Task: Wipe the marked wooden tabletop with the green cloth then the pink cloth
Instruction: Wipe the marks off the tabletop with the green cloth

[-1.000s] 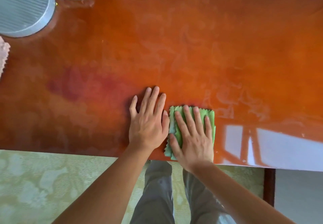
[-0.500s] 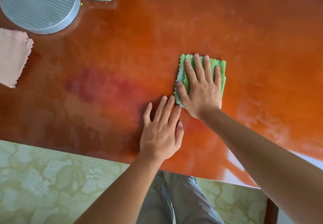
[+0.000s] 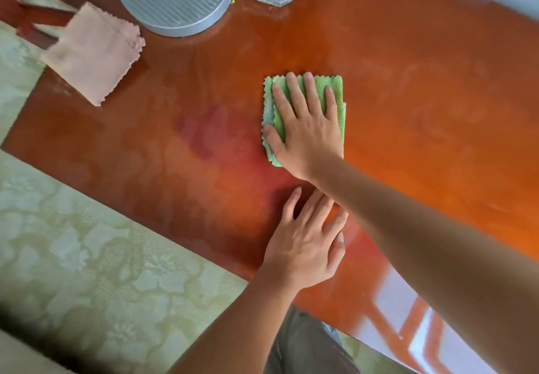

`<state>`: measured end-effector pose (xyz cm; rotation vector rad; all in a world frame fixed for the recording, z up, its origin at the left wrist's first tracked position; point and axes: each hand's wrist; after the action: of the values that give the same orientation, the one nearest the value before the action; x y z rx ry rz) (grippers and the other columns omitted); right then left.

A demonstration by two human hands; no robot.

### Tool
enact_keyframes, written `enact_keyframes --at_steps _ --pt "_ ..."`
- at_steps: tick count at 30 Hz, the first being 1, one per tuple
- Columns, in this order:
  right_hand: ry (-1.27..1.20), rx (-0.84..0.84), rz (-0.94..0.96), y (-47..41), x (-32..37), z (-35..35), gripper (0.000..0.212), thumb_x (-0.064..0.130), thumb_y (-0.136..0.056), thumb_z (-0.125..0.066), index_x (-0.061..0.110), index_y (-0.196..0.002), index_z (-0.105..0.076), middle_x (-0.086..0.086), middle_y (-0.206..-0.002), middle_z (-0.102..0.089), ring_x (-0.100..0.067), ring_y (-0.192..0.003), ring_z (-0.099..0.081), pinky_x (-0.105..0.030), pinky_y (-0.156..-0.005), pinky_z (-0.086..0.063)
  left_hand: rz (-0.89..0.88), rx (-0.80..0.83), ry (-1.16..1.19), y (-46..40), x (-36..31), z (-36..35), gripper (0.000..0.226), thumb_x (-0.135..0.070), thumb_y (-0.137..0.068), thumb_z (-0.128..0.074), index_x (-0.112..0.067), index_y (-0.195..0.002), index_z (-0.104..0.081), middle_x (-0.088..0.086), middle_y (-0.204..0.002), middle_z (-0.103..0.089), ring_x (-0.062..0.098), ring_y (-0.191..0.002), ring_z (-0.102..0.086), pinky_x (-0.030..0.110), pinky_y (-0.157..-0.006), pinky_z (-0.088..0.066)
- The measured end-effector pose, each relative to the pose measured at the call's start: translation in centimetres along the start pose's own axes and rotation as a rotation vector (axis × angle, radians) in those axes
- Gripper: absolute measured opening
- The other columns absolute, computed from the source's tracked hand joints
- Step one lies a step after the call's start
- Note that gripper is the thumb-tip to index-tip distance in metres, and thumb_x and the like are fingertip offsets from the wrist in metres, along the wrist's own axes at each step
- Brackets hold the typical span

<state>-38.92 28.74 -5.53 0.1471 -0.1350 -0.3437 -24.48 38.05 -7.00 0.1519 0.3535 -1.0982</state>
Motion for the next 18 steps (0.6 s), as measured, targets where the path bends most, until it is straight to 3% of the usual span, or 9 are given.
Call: enact_keyframes --at_steps 10,14,18 --pt "0.009 0.039 0.138 0.9 -0.6 -0.1 0.072 0.061 -0.102 -0.012 0.024 -0.164 -0.012 -0.003 -0.172 -0.007 -0.029 -0.158 0.001 -0.052 -0.127 0.001 -0.02 0.056 0.017 -0.5 -0.2 1.6 0.041 -0.029 -0.093 -0.058 -0.016 -0.131 -0.063 0.012 -0.139 -0.059 0.028 -0.134 -0.05 0.053 -0.118 -0.03" --pt "-0.024 0.042 0.079 3.5 -2.0 -0.4 0.071 0.061 -0.103 -0.011 0.025 -0.164 -0.01 -0.002 -0.172 -0.006 -0.028 -0.158 0.002 -0.051 -0.127 0.002 -0.162 0.074 -0.054 -0.1 2.7 3.8 0.049 -0.025 -0.096 -0.054 -0.011 -0.143 -0.055 0.003 -0.137 -0.061 0.02 -0.13 -0.054 0.05 -0.12 -0.025" --pt "-0.018 0.053 0.024 6.8 -2.8 -0.7 0.071 0.06 -0.102 -0.007 0.025 -0.164 -0.01 -0.002 -0.172 -0.006 -0.027 -0.158 0.002 -0.051 -0.127 0.001 -0.194 0.064 -0.104 1.5 5.9 6.1 0.044 -0.024 -0.095 -0.054 -0.006 -0.135 -0.061 0.008 -0.14 -0.061 0.024 -0.134 -0.053 0.048 -0.12 -0.024"
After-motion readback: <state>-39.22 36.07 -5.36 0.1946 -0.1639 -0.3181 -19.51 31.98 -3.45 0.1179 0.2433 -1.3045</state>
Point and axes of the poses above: each hand's wrist, its own y-axis away from the middle knuckle, its own z-axis out of the back of the hand, x = y × z
